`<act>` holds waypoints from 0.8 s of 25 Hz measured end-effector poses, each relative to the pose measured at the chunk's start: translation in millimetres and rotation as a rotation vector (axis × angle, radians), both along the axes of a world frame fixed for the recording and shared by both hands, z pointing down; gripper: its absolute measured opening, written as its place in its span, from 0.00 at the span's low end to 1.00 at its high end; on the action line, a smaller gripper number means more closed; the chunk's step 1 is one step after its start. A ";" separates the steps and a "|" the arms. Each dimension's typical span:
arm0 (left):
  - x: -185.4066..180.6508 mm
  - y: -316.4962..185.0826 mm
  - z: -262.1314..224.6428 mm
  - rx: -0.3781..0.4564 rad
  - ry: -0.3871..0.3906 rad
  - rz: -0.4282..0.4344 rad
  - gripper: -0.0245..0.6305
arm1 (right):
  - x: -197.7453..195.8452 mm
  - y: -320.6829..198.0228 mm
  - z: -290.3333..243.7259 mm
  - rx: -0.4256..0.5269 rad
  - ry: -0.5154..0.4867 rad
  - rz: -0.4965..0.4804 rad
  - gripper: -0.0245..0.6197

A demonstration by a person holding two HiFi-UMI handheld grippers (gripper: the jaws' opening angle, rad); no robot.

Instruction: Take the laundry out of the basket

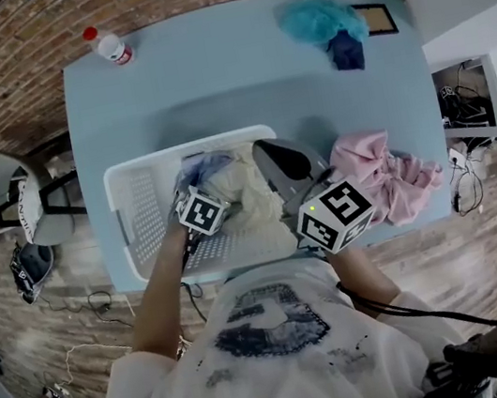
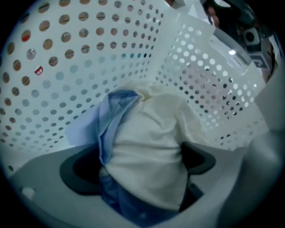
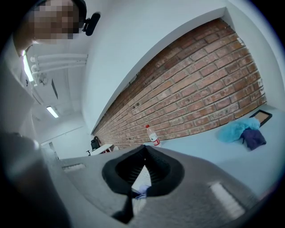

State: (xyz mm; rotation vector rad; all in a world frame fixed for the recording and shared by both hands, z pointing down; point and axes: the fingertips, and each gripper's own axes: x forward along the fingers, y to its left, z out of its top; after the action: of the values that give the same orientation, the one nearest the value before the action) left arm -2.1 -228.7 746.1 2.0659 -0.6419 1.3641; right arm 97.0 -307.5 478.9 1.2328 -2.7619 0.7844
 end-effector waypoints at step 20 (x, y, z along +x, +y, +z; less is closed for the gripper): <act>-4.6 9.0 21.5 -0.032 -0.028 0.049 0.64 | 0.9 4.7 0.6 -0.012 0.000 0.020 0.03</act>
State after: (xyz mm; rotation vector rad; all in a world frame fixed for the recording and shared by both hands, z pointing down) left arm -6.7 -219.7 767.6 2.0528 -0.5806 1.4235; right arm 98.0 -302.8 479.5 1.2604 -2.7447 0.8016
